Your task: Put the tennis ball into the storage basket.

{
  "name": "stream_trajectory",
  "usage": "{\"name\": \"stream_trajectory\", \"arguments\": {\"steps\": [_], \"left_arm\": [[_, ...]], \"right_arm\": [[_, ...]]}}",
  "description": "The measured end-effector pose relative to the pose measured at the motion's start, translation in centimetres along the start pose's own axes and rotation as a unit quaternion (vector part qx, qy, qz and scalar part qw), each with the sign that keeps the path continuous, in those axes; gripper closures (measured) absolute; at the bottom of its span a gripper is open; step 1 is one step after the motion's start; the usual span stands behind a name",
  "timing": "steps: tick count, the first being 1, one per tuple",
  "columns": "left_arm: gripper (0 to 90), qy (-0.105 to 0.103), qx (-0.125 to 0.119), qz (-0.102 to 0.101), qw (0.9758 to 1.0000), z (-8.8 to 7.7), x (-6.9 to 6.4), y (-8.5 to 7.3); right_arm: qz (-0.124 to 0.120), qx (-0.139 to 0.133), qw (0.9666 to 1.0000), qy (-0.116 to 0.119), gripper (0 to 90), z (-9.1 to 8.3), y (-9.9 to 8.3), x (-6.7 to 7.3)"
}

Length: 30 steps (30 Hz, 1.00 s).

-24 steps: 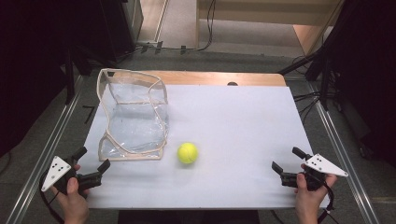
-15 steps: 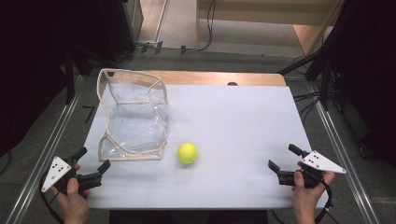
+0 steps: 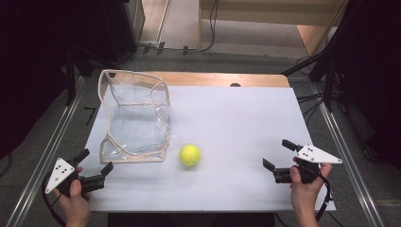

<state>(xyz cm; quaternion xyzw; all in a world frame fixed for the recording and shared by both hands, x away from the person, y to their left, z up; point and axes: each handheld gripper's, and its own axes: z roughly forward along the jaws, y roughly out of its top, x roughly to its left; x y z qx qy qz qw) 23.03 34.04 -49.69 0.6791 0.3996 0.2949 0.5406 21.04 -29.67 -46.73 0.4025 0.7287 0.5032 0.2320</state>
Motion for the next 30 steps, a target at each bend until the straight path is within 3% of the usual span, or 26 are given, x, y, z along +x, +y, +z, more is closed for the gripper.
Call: {"name": "stream_trajectory", "arguments": {"steps": [7, 13, 30], "left_arm": [[0.0, -0.003, -0.002, 0.000, 1.0000, 0.0, 0.0, 0.0], [0.0, -0.002, -0.003, -0.001, 1.0000, -0.1, 0.0, 0.0], [0.0, 0.001, -0.004, -0.001, 1.0000, -0.1, 0.0, 0.0]], "right_arm": [[-0.021, 0.018, 0.9994, 0.022, 0.0, 1.2, 1.8, 0.7], [-0.024, 0.014, 0.9992, 0.028, 0.0, 1.8, 2.4, 1.1], [-0.053, 0.040, 0.9955, 0.067, 0.0, 4.3, 4.4, 2.5]]}}
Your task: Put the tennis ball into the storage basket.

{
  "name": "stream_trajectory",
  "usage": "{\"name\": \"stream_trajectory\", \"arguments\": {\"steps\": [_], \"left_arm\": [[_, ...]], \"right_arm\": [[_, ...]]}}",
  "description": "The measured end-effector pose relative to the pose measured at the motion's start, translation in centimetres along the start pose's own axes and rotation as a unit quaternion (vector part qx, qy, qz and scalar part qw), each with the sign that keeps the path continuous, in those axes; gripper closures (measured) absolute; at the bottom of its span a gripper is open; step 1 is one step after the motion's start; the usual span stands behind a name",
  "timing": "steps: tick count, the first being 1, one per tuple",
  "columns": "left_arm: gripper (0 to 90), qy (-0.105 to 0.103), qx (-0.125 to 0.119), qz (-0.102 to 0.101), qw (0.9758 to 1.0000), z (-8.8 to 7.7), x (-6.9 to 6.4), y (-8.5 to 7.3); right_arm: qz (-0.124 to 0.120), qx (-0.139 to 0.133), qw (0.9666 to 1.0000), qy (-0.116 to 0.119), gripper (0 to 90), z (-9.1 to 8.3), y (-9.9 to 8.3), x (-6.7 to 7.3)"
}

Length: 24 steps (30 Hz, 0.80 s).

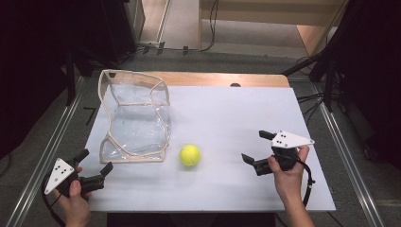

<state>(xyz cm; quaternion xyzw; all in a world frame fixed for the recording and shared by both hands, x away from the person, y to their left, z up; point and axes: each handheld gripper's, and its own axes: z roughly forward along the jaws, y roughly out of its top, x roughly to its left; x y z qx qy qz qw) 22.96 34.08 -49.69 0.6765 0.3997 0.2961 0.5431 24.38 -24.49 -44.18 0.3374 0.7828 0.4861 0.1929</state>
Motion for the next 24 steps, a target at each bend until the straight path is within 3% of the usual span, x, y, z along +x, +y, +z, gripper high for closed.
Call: {"name": "stream_trajectory", "arguments": {"steps": [24], "left_arm": [[0.0, -0.001, 0.000, -0.001, 1.0000, 0.0, 0.0, 0.0]], "right_arm": [[-0.031, 0.031, 0.9981, 0.044, 0.0, 3.4, 2.7, 1.5]]}}
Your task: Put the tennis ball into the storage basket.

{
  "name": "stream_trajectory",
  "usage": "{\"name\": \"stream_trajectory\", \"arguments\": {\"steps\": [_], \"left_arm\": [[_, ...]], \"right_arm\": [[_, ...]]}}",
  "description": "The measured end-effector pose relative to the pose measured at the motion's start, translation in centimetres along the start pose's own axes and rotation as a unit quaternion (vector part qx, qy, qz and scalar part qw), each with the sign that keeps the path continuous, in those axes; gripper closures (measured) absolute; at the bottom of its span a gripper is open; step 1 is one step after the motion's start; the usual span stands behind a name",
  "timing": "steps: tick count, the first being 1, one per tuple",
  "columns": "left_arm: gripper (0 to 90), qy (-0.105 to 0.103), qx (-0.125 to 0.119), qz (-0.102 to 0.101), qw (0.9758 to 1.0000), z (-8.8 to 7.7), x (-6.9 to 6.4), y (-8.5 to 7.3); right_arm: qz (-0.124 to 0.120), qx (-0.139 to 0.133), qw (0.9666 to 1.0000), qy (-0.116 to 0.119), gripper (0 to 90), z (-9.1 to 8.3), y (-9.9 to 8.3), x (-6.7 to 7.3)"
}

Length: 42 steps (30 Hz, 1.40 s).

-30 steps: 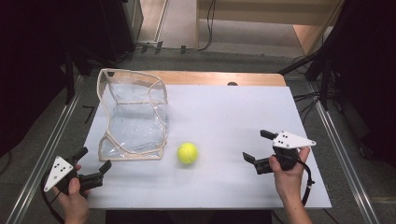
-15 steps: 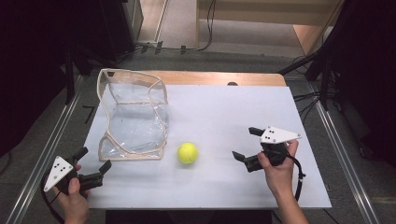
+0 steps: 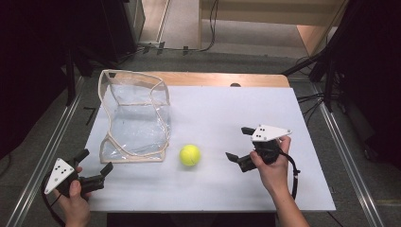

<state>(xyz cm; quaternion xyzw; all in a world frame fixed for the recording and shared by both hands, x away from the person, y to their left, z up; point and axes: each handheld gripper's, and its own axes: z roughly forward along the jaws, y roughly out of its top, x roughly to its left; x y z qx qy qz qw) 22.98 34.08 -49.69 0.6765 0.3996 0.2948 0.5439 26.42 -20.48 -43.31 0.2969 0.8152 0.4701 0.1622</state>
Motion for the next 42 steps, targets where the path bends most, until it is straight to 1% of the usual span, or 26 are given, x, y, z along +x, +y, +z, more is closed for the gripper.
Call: {"name": "stream_trajectory", "arguments": {"steps": [3, 13, 23, 26, 31, 34, 40, 42], "left_arm": [[0.0, 0.000, 0.000, 0.000, 1.0000, 0.0, 0.0, 0.0], [0.0, 0.000, 0.000, 0.000, 1.0000, 0.0, 0.0, 0.0], [0.0, -0.001, 0.000, 0.000, 1.0000, 0.0, 0.0, 0.0], [0.0, -0.001, 0.000, 0.000, 1.0000, 0.0, 0.0, 0.0], [0.0, -0.002, 0.000, 0.000, 1.0000, 0.0, 0.0, 0.0], [0.0, -0.001, 0.000, 0.000, 1.0000, 0.0, 0.0, 0.0], [0.0, -0.001, 0.000, 0.000, 1.0000, 0.0, 0.0, 0.0], [0.0, -0.002, 0.000, 0.000, 1.0000, 0.0, 0.0, 0.0]], "right_arm": [[-0.003, 0.003, 1.0000, 0.002, 0.0, 0.2, 0.2, 0.1], [-0.014, 0.019, 0.9996, 0.019, 0.0, 1.5, 1.0, 0.5], [-0.027, 0.037, 0.9983, 0.035, 0.0, 2.9, 2.1, 1.0], [-0.033, 0.044, 0.9976, 0.042, 0.0, 3.5, 2.4, 1.2], [-0.035, 0.050, 0.9969, 0.048, 0.0, 4.0, 2.7, 1.4], [-0.039, 0.062, 0.9956, 0.058, 0.0, 4.4, 2.8, 1.6], [-0.051, 0.078, 0.9933, 0.069, 0.0, 5.3, 3.2, 1.9], [-0.051, 0.080, 0.9930, 0.069, 0.0, 5.5, 3.2, 2.0]]}}
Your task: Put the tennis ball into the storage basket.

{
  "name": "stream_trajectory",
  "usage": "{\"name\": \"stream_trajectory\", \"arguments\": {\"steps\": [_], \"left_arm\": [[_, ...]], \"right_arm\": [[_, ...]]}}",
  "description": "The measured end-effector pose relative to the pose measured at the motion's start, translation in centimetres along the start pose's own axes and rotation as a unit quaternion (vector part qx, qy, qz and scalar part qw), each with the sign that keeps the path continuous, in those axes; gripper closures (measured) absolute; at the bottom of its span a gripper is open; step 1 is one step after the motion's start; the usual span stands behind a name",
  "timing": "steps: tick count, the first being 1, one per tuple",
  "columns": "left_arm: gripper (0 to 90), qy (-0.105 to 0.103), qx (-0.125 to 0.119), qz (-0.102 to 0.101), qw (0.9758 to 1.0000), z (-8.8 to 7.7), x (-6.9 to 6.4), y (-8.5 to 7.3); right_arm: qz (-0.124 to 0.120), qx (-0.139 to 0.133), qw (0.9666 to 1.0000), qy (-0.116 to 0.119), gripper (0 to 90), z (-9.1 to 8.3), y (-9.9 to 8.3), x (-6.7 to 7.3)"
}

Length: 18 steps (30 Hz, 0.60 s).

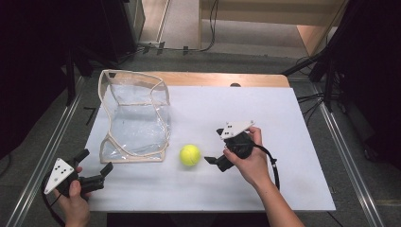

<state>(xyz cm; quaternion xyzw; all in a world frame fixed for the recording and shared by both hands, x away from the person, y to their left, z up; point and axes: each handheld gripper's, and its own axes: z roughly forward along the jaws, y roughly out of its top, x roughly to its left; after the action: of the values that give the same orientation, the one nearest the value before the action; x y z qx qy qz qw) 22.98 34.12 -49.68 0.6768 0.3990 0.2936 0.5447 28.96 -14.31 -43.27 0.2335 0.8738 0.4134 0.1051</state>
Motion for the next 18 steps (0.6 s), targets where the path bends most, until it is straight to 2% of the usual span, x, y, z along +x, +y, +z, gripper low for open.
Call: {"name": "stream_trajectory", "arguments": {"steps": [18], "left_arm": [[0.0, -0.001, 0.000, -0.002, 1.0000, 0.0, 0.0, 0.0]], "right_arm": [[-0.025, 0.050, 0.9981, 0.026, 0.0, 2.9, 1.6, 0.3]]}}
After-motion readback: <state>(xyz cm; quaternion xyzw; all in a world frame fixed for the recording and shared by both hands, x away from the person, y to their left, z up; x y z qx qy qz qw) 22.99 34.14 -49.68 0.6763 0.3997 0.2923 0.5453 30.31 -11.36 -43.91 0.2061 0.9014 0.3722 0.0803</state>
